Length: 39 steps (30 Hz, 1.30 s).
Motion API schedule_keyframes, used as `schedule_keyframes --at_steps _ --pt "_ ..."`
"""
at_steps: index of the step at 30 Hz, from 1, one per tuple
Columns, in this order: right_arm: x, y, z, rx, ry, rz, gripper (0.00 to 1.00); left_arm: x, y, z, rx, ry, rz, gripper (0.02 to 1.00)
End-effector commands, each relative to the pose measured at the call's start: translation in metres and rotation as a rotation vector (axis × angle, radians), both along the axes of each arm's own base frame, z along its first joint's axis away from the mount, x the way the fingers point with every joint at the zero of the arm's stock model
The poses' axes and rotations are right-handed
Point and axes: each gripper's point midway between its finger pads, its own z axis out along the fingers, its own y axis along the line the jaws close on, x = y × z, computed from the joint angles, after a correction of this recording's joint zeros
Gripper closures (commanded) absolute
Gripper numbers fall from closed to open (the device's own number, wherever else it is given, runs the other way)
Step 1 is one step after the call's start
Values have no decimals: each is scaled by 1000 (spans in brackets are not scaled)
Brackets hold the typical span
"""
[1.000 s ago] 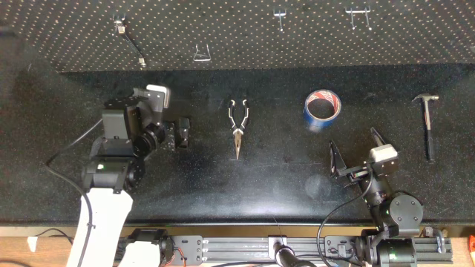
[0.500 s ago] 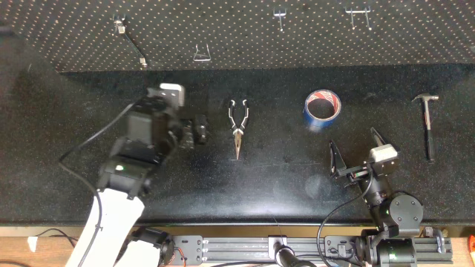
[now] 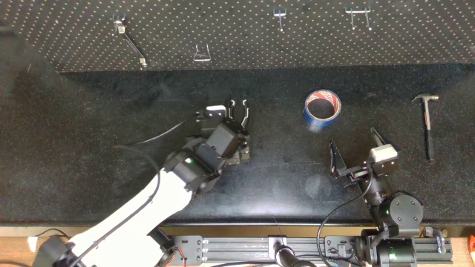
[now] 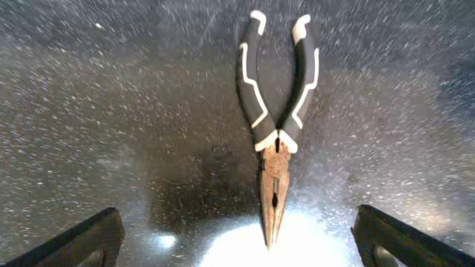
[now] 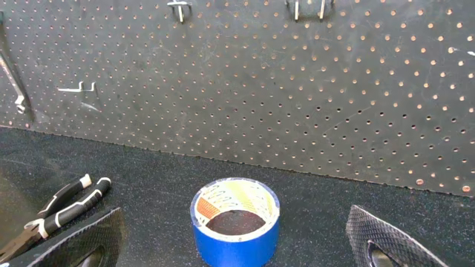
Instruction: Place Tools Onto Pegboard
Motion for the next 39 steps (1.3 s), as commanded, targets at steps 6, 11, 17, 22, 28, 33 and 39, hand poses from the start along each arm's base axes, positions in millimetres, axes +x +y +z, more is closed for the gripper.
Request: schedule_keyframes --at_steps 6,11,17,22,28,33,39 --pt "-1 3 -1 14 5 14 25 -7 -7 -23 9 103 -2 23" --pt "-1 3 -1 15 5 14 25 9 -23 -20 67 108 -114 23" --pt "-1 3 -1 14 5 14 25 24 -23 -12 130 234 -139 23" --pt "-1 3 -1 14 5 14 25 38 -11 -29 61 359 -105 23" --pt "-1 3 -1 14 5 14 29 54 -11 -56 43 377 -83 23" --pt "-1 3 -1 14 5 14 25 66 -18 -56 37 357 -112 23" --pt "-1 3 -1 14 5 14 25 82 -27 -50 40 311 -156 23"
